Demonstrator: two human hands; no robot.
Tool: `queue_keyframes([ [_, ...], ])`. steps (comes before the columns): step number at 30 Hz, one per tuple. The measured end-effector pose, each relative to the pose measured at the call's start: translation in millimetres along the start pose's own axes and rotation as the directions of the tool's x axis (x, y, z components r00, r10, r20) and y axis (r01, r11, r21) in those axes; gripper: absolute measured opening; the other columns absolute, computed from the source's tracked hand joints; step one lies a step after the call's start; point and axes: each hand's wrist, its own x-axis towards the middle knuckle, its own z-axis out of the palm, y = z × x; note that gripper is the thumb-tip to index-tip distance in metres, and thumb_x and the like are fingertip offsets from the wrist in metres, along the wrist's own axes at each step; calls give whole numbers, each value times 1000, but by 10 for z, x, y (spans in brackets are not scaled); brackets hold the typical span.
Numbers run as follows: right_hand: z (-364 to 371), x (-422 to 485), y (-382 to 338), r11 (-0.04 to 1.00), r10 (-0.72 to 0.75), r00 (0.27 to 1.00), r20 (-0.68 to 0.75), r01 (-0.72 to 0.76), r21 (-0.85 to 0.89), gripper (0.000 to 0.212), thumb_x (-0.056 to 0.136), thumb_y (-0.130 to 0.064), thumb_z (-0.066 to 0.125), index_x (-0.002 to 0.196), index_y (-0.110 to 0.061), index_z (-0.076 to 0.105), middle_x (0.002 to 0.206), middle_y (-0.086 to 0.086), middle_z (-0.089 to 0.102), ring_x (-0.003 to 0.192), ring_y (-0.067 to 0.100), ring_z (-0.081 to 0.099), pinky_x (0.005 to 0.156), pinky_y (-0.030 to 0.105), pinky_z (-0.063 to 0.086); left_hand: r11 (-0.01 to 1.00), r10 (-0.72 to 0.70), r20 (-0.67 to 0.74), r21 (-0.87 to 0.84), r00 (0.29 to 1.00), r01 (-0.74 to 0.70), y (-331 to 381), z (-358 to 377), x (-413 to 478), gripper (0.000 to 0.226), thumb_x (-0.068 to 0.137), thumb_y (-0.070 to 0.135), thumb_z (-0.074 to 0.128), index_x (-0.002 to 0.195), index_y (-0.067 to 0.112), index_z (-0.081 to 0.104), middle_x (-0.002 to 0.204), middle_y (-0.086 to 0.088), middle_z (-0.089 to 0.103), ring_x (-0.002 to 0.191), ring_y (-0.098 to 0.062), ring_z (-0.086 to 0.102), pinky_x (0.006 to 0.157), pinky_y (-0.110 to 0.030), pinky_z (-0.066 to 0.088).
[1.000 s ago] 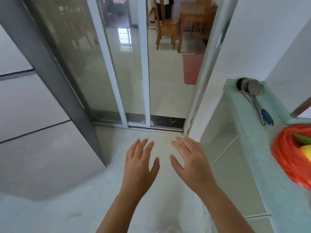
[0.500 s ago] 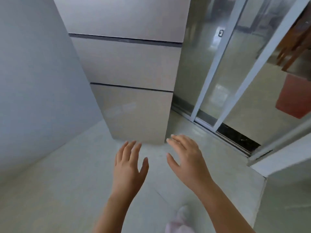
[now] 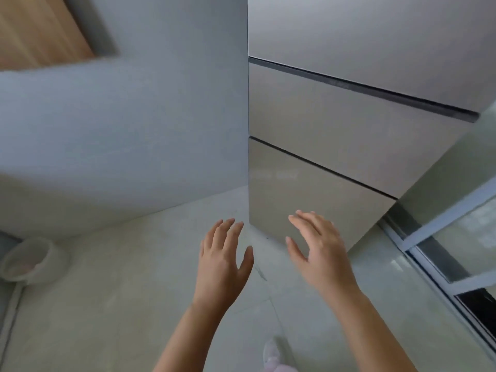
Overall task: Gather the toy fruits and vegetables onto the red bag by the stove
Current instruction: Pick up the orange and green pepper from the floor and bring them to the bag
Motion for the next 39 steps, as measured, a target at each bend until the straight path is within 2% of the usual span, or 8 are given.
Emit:
queue_keyframes([
  [4,117,577,194,997,-62,998,11,61,37,40,81,-31,45,108,-6,63,110,12,64,105,34,58,85,51,48,997,-52,-50,57,997,55,-41,59,507,44,84,34,44,121,10,50,122,-9,56,121,-26,40,97,-39,34],
  [11,599,1296,156,980,-174,983,64,166,108,40,81,-30,46,106,-5,63,109,14,65,103,35,58,86,49,47,975,-175,-119,117,977,189,-433,54,784,43,84,34,44,121,13,48,121,-9,57,121,-25,40,96,-41,38],
  [17,1127,1785,-106,963,-258,961,102,246,114,40,81,-30,45,103,-3,64,105,14,65,98,34,60,89,34,33,955,-232,-171,148,958,258,-973,-37,1115,43,83,34,44,120,13,48,120,-10,58,120,-24,39,97,-39,35],
  [20,1449,2069,-239,960,-271,956,109,259,110,40,81,-30,45,103,-2,64,104,14,65,98,35,60,89,35,35,957,-232,-175,134,957,257,-1337,-44,1385,43,82,34,44,119,12,48,120,-10,58,120,-24,39,97,-39,34],
  [22,1683,2270,-361,959,-275,954,117,264,103,40,81,-30,45,103,-3,64,104,13,65,97,33,60,87,41,43,961,-227,-175,121,958,249,-1620,-76,1598,43,82,34,44,119,13,47,120,-10,58,119,-24,39,97,-41,36],
  [27,2223,2865,-842,963,-264,958,112,256,81,39,80,-29,45,101,-3,65,102,12,65,100,22,49,81,45,50,966,-213,-145,114,966,230,-2343,-271,2203,43,83,34,44,119,12,47,120,-11,58,119,-28,42,96,-44,38],
  [31,2600,3326,-1130,974,-227,967,114,222,51,38,80,-28,45,102,-4,64,103,12,65,99,30,58,81,48,50,978,-160,-107,115,981,172,-2864,-323,2663,44,83,34,44,120,11,48,120,-11,58,119,-27,41,96,-44,39],
  [39,3079,3812,-913,993,-114,987,114,115,-2,37,81,-29,45,101,-4,63,103,12,65,99,29,57,78,48,50,990,-109,-26,86,994,110,-3365,-49,3424,45,83,33,43,120,8,51,121,-12,58,120,-27,40,97,-43,38],
])
